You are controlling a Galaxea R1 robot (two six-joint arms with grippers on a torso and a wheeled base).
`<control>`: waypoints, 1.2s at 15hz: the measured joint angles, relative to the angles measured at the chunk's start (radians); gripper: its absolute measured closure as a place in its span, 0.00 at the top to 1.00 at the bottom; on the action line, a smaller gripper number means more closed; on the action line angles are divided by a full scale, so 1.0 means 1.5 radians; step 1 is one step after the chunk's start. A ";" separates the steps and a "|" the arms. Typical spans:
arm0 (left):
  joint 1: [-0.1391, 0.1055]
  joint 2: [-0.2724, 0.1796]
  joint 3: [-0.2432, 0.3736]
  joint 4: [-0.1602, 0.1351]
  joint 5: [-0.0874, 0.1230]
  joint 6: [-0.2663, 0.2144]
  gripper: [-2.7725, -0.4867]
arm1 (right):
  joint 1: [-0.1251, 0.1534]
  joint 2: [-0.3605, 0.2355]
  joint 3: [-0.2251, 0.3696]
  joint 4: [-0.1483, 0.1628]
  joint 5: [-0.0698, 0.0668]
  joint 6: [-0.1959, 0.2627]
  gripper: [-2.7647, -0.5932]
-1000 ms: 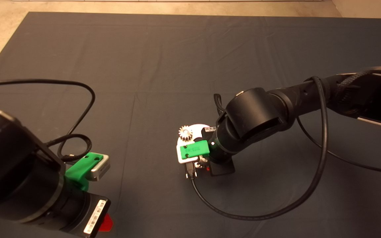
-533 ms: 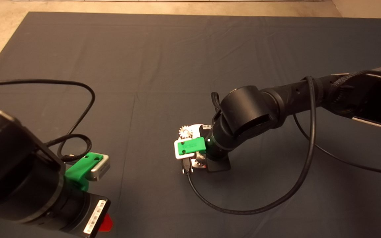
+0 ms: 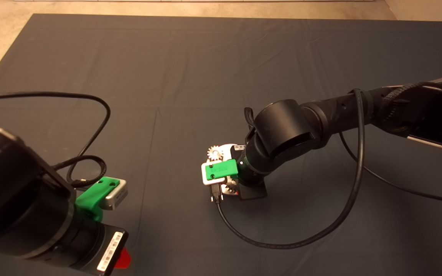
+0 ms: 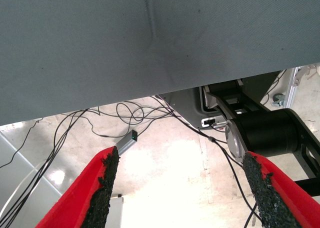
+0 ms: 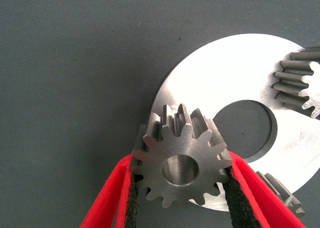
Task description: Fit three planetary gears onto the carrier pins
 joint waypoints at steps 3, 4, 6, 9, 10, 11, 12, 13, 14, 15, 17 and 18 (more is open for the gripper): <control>0.000 0.000 0.000 0.000 0.000 0.000 0.55 | -0.001 0.000 0.000 0.002 0.000 -0.002 0.21; 0.000 0.000 0.000 0.000 0.000 0.000 0.55 | -0.001 0.000 0.000 0.002 0.000 -0.002 0.21; 0.000 0.000 0.000 0.000 0.000 0.000 0.55 | -0.001 0.000 0.000 0.002 0.000 -0.002 0.21; 0.000 0.000 0.000 0.000 0.000 0.000 0.55 | -0.005 0.000 0.000 0.003 0.000 -0.002 0.21; 0.000 0.000 0.000 0.000 0.000 0.000 0.55 | -0.005 0.000 0.000 0.003 0.000 -0.002 0.21; 0.000 0.000 0.000 0.000 0.000 0.000 0.55 | -0.005 -0.001 0.000 0.003 0.000 -0.002 0.21; 0.000 0.000 0.000 0.000 0.000 0.000 0.55 | -0.005 -0.002 0.000 0.003 0.000 -0.002 0.21; 0.000 0.000 0.000 0.000 0.000 0.000 0.55 | -0.005 -0.002 0.000 0.003 0.000 -0.002 0.21; 0.000 0.000 0.000 0.000 0.000 0.000 0.55 | -0.005 -0.002 0.000 0.003 0.000 -0.002 0.21; 0.000 0.000 0.000 0.000 0.000 0.000 0.55 | -0.005 -0.002 0.000 0.003 0.000 -0.002 0.21; 0.000 0.000 0.000 0.000 0.000 0.000 0.55 | -0.005 -0.003 0.000 0.003 0.000 -0.002 0.21; 0.000 0.000 0.000 0.000 0.000 0.000 0.55 | -0.005 -0.006 0.000 0.003 0.000 -0.002 0.21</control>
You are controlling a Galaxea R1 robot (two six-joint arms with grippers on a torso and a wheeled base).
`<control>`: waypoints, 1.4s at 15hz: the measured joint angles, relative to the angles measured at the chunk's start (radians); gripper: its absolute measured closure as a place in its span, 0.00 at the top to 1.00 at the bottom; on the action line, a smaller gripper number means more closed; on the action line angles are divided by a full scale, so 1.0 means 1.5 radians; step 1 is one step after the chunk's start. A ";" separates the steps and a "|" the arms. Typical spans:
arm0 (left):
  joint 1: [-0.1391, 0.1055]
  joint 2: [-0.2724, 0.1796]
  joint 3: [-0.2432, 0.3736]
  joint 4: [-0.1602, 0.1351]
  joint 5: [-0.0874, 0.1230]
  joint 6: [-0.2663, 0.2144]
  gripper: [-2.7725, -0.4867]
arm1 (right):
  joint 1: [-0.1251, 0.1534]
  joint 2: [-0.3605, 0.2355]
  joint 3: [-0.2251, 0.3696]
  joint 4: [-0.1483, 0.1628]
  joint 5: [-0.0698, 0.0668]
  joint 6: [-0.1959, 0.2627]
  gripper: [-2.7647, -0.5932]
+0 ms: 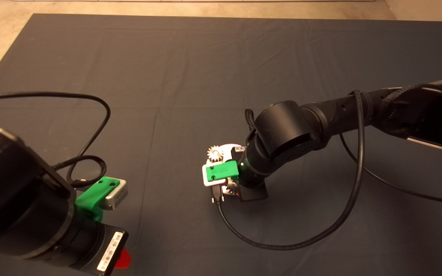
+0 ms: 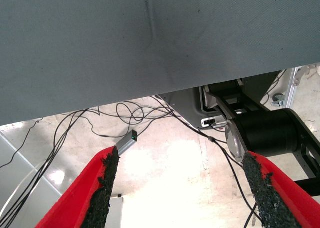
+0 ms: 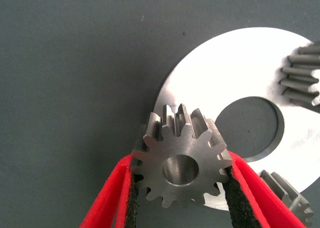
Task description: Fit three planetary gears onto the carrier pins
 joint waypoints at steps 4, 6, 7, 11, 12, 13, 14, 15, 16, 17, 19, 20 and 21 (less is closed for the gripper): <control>0.000 0.000 0.000 0.000 0.000 0.002 0.55 | 0.000 -0.004 0.000 0.000 0.000 0.000 0.21; 0.000 0.000 0.000 0.000 0.000 0.003 0.55 | 0.000 -0.004 0.001 0.000 0.000 0.000 0.21; 0.000 0.000 0.000 0.000 0.000 0.003 0.55 | 0.000 -0.006 0.001 0.000 0.000 0.000 0.21; 0.000 0.000 0.000 0.000 0.000 0.003 0.55 | -0.004 -0.007 0.001 0.000 0.000 0.000 0.21; 0.000 0.000 0.000 0.000 0.000 0.003 0.55 | -0.009 -0.007 0.002 0.000 0.000 0.000 0.21; 0.000 0.000 0.000 0.000 0.000 0.003 0.55 | -0.016 -0.007 0.002 0.000 0.000 0.000 0.21; 0.000 0.000 0.000 0.000 0.000 0.003 0.55 | -0.018 -0.007 0.004 0.000 -0.002 0.000 0.21; 0.001 0.000 0.000 0.000 0.000 0.003 0.55 | -0.019 -0.007 0.004 0.001 -0.001 0.000 0.21; 0.002 0.000 0.000 0.000 0.000 0.003 0.55 | -0.019 -0.007 0.005 0.001 -0.002 0.000 0.21; 0.002 0.000 0.000 0.000 0.000 0.003 0.55 | -0.019 -0.007 0.005 0.001 -0.002 0.000 0.21; 0.002 0.000 0.000 0.000 0.000 0.003 0.55 | -0.019 -0.007 0.005 0.001 -0.002 0.000 0.21; 0.002 0.000 0.000 0.000 0.000 0.003 0.55 | -0.019 -0.007 0.005 0.001 -0.002 0.000 0.21; 0.002 0.000 0.000 0.000 0.000 0.003 0.55 | -0.019 -0.007 0.005 0.001 -0.002 0.000 0.21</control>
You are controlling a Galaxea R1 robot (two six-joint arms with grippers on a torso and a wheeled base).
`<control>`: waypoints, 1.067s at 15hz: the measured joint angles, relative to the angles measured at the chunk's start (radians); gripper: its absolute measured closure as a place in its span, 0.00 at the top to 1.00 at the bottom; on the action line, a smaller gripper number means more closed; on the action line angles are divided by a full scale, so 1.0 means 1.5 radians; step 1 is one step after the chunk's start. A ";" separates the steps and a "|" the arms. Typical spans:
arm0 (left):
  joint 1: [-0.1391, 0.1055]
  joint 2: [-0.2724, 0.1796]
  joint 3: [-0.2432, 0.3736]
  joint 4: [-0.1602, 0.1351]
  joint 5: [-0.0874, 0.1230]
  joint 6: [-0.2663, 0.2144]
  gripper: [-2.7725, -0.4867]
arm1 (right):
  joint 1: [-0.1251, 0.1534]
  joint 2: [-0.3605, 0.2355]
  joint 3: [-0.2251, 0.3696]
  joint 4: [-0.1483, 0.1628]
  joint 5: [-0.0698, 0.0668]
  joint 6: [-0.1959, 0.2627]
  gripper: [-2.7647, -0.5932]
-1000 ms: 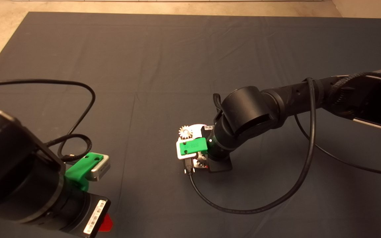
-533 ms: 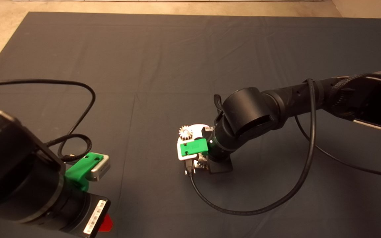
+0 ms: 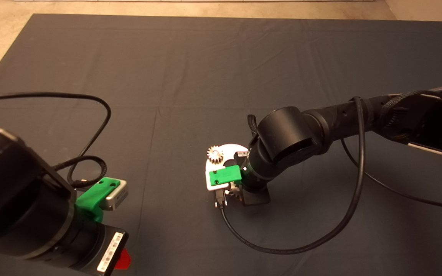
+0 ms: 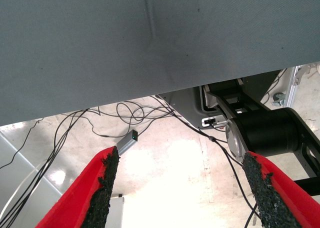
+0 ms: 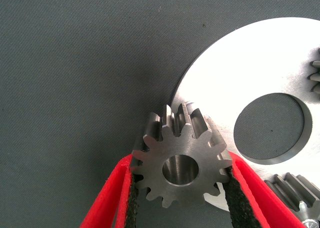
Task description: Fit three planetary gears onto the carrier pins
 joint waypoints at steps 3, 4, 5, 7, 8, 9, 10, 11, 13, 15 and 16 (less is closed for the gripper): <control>0.000 0.000 0.000 0.000 0.000 0.000 0.55 | 0.000 0.000 0.000 0.000 0.000 0.000 0.21; 0.000 0.000 0.000 0.000 0.000 0.000 0.55 | 0.000 0.000 0.000 0.000 0.000 0.000 0.21; 0.000 0.000 0.000 0.000 0.000 0.000 0.55 | 0.000 0.000 0.000 0.000 0.000 0.000 0.21; 0.000 0.000 0.000 0.000 0.000 0.000 0.55 | 0.000 0.000 0.000 0.000 -0.001 0.000 0.21; 0.000 0.000 0.000 0.000 0.000 0.000 0.55 | 0.000 0.000 0.000 0.000 -0.001 0.000 0.21; 0.000 0.000 0.000 0.000 0.000 0.000 0.55 | 0.000 0.001 0.000 0.000 -0.001 0.000 0.21; 0.000 0.000 0.000 0.000 0.000 0.000 0.55 | 0.000 0.002 0.000 0.000 0.000 0.000 0.21; 0.000 0.000 0.000 0.000 0.000 0.000 0.55 | 0.000 0.002 0.000 0.000 0.000 0.000 0.21; 0.000 0.000 0.000 0.000 0.000 0.000 0.55 | 0.000 0.002 0.000 0.000 0.000 0.000 0.21; 0.000 0.000 0.000 0.000 0.000 0.000 0.55 | 0.000 0.002 0.000 0.000 0.000 0.000 0.21; 0.001 0.000 0.000 0.000 0.000 0.000 0.55 | 0.000 0.004 -0.001 0.000 -0.001 0.000 0.21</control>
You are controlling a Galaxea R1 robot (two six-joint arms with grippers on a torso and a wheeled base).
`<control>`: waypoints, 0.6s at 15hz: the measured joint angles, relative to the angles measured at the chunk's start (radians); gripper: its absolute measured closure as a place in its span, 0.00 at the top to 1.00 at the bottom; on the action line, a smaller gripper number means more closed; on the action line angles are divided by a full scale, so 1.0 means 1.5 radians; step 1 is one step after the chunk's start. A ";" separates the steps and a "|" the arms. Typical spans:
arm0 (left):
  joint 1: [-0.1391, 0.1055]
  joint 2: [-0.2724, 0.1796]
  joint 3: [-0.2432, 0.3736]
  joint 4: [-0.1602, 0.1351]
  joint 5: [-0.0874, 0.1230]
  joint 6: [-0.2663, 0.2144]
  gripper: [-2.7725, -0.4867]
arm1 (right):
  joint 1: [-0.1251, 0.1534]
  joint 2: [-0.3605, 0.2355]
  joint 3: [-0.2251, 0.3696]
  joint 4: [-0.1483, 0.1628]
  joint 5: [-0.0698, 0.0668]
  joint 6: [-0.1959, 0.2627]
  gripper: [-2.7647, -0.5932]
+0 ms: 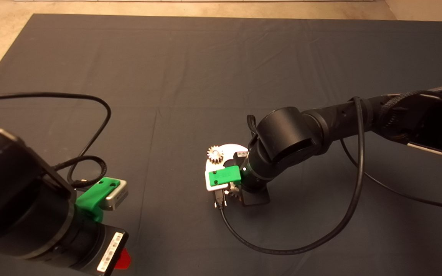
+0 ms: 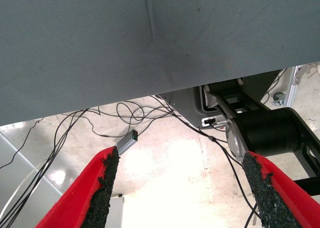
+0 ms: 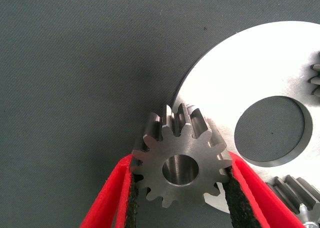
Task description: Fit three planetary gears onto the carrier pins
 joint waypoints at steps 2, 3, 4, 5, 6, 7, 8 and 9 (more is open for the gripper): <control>0.003 0.000 0.000 0.000 0.000 0.000 0.55 | 0.000 0.002 -0.003 0.000 0.001 0.000 0.21; 0.003 0.000 0.000 0.000 0.000 0.000 0.55 | 0.000 0.002 -0.004 0.000 0.002 0.000 0.21; 0.003 0.000 0.000 0.000 0.000 0.000 0.55 | 0.000 0.002 -0.004 0.000 0.002 0.000 0.21; 0.003 0.001 0.000 0.000 0.000 0.000 0.55 | 0.000 0.002 -0.004 0.000 0.003 0.000 0.21; 0.003 0.002 0.000 0.000 0.000 0.000 0.55 | 0.000 0.002 -0.005 0.000 0.002 0.000 0.21; 0.003 0.002 0.000 0.000 0.000 0.000 0.55 | 0.000 0.002 -0.006 0.000 0.003 0.000 0.21; 0.003 0.002 0.000 0.000 0.000 0.000 0.55 | 0.000 0.002 -0.007 0.001 0.003 0.000 0.21; 0.003 0.002 0.000 0.000 0.000 0.000 0.55 | 0.000 0.002 -0.009 0.001 0.004 0.000 0.21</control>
